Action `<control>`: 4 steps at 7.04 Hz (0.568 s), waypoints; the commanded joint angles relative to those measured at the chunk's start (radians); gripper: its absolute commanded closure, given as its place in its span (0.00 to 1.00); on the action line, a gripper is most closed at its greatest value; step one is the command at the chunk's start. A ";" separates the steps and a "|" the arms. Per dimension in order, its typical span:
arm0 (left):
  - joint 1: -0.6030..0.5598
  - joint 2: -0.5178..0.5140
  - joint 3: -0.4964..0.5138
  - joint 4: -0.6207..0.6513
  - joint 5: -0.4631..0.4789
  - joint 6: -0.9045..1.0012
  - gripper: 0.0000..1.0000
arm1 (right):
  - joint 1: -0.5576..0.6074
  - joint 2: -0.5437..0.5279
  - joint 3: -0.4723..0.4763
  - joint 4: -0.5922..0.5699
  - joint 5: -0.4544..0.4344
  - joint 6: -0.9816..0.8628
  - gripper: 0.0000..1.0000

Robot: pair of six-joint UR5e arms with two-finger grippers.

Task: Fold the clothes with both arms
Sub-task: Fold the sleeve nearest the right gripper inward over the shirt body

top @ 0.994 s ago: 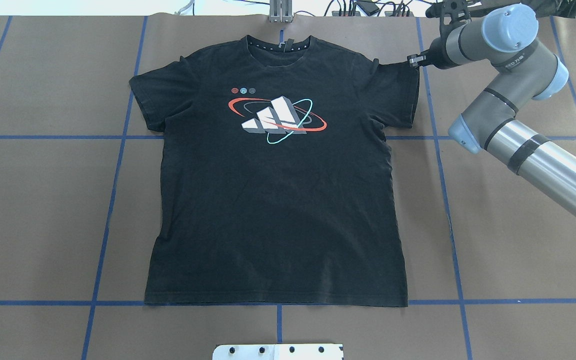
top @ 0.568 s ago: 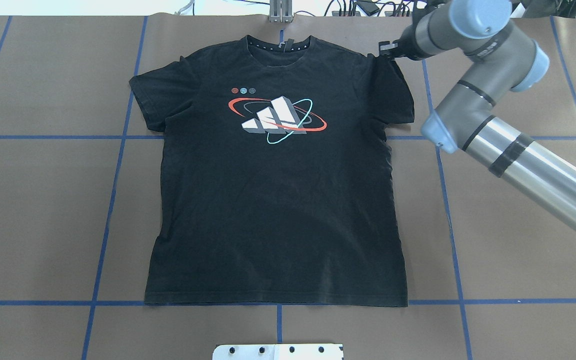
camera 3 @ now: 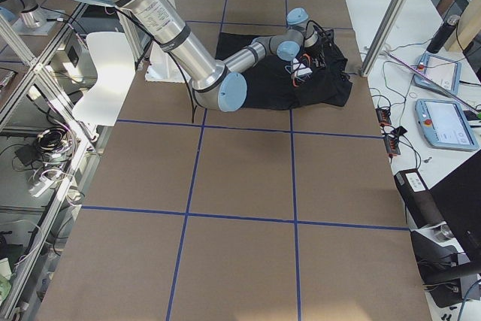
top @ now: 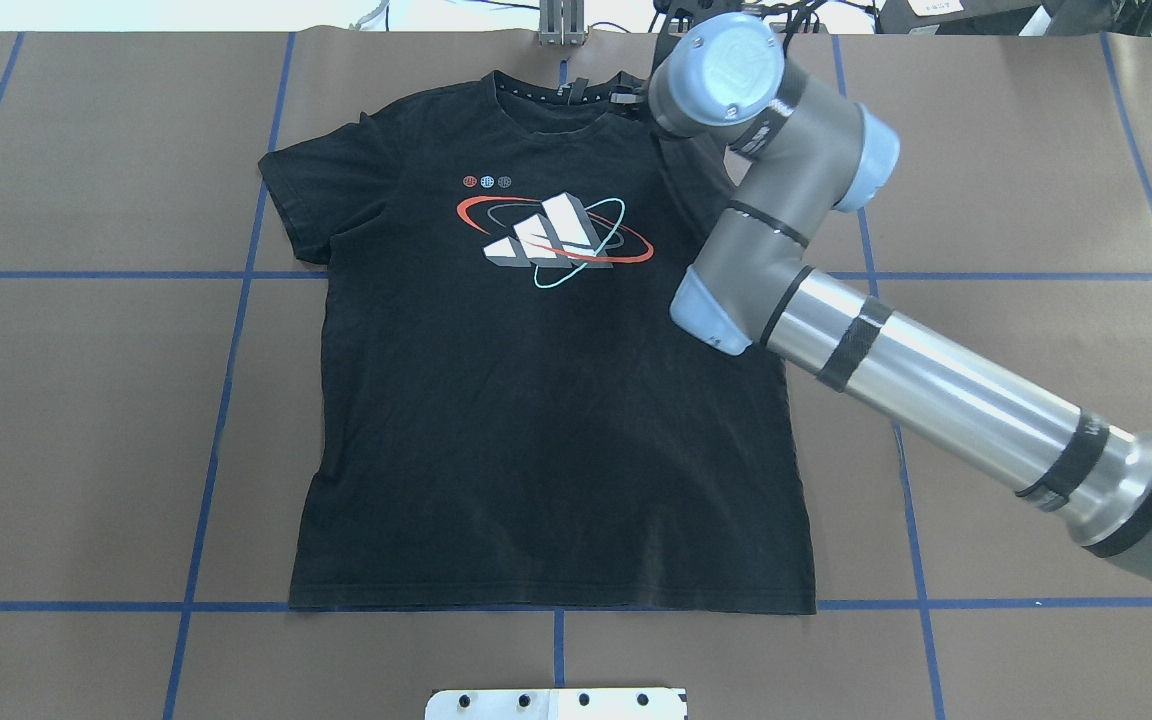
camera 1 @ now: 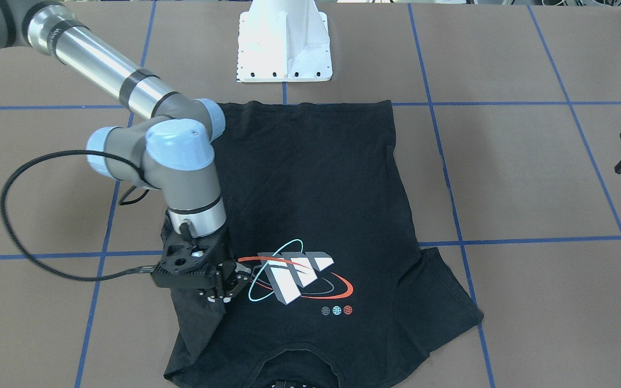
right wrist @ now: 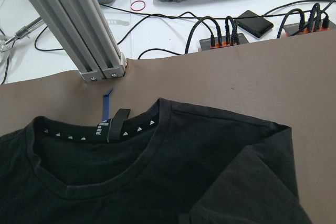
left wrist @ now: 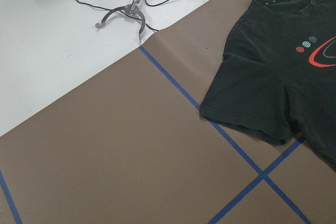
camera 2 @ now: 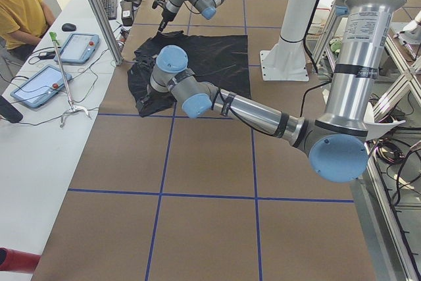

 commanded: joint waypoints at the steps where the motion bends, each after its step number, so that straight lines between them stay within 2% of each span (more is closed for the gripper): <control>1: 0.000 0.000 0.002 0.000 0.002 0.000 0.00 | -0.056 0.062 -0.099 -0.007 -0.099 0.078 1.00; 3: 0.000 0.000 0.002 0.000 0.002 0.000 0.00 | -0.057 0.083 -0.130 -0.005 -0.104 0.085 1.00; 4: 0.000 0.000 0.002 0.002 0.002 0.000 0.00 | -0.057 0.081 -0.131 -0.005 -0.105 0.085 0.01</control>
